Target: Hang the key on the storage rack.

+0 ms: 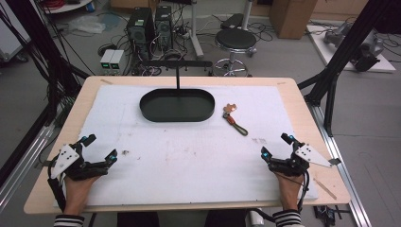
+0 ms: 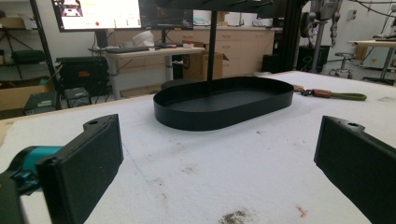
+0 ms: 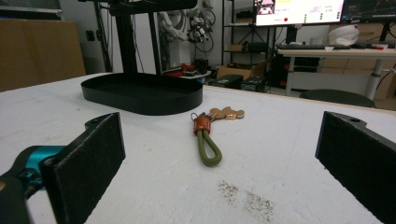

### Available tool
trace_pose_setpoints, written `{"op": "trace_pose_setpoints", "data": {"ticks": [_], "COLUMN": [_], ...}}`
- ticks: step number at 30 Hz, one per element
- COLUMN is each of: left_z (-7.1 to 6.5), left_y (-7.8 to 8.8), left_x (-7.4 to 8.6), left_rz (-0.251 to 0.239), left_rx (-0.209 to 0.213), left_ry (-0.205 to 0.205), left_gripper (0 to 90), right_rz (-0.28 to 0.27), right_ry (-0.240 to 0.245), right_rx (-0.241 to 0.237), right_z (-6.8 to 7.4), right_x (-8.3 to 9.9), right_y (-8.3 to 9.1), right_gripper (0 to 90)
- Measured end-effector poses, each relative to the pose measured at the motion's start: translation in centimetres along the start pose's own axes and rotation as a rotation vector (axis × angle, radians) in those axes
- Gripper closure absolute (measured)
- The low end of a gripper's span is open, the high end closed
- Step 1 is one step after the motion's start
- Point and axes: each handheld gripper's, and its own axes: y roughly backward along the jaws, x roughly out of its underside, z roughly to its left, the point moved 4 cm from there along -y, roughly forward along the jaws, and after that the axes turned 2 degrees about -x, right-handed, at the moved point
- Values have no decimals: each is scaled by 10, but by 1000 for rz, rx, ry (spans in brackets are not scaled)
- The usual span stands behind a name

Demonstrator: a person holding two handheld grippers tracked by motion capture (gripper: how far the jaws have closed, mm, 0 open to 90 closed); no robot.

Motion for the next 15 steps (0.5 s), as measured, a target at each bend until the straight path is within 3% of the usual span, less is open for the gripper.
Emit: {"op": "trace_pose_setpoints", "data": {"ticks": [4,7,15], "left_z": [0,-1,0], "left_y": [-2,-1,-1], "left_x": [0,0,0], "left_rz": [16,3,5], "left_rx": [-1,-5,-4], "left_ry": [6,-4,0], "left_gripper": [17,17,16], "right_rz": [0,-23,-18], "right_ry": [-1,9,11], "right_rx": [0,3,0], "right_z": [0,1,0], "right_x": [0,0,0], "right_y": [0,2,1], "right_gripper": [4,4,3]}}
